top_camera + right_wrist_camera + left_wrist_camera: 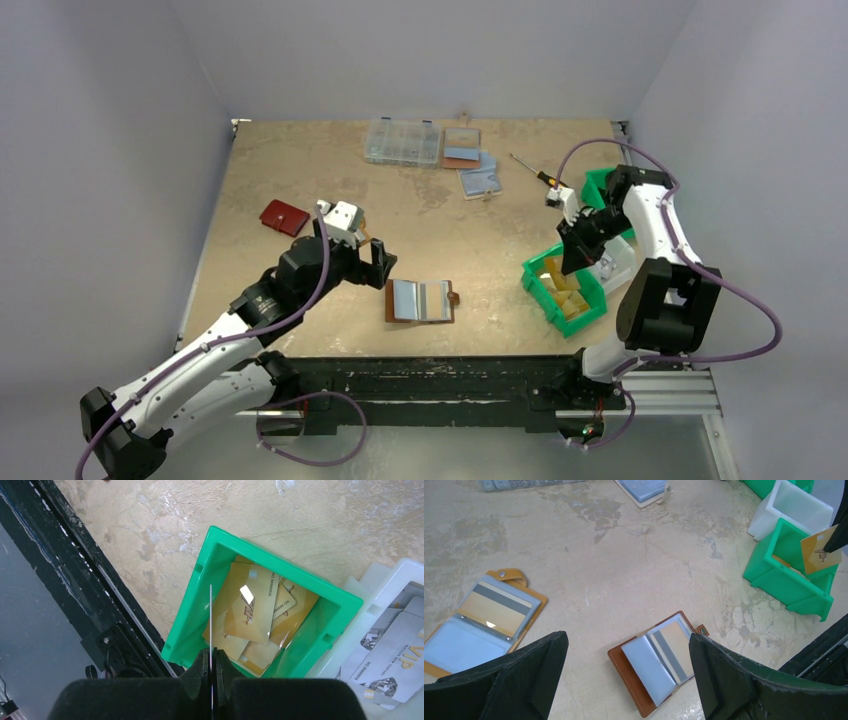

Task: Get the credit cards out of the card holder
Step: Place the credit card in the storage box, then remove the credit card from the card holder.

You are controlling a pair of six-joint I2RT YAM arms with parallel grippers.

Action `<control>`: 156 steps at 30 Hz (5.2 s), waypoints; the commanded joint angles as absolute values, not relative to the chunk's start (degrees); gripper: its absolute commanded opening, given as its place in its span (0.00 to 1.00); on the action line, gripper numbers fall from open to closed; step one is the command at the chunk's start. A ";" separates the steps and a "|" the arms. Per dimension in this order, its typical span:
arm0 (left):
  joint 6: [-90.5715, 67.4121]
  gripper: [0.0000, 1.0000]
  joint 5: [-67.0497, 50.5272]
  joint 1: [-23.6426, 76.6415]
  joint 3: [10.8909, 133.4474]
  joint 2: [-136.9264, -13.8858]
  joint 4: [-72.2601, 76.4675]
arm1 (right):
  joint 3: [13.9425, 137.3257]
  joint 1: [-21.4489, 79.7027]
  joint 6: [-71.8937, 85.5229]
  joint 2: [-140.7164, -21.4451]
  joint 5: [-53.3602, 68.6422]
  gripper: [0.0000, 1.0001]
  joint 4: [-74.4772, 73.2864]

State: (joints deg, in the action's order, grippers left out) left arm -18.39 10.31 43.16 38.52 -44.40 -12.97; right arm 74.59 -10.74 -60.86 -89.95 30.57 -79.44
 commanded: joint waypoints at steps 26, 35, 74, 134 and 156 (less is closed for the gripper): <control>-17.77 1.00 11.07 43.16 38.26 -42.98 -11.47 | 70.01 -9.20 -55.21 -94.49 27.47 0.17 -71.74; -17.76 1.00 11.25 43.19 38.23 -42.72 -11.45 | 70.11 -8.66 -54.25 -94.41 27.25 0.21 -70.78; -32.93 0.99 -2.44 43.26 31.65 -46.76 -2.99 | 83.34 -6.42 -52.01 -77.86 50.45 0.99 -69.88; -57.11 0.53 32.93 67.85 65.28 -97.98 -31.19 | 57.40 -6.33 -39.67 -73.10 73.21 0.99 -41.92; -58.98 0.57 34.35 67.94 71.45 -106.17 -38.79 | 57.48 -6.33 -39.64 -73.70 73.23 0.99 -42.27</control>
State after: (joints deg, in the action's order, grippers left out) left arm -57.98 32.49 67.59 69.34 -105.73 -36.53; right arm 57.60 -6.28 -39.83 -73.52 71.70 -42.78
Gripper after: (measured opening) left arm 0.571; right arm 0.987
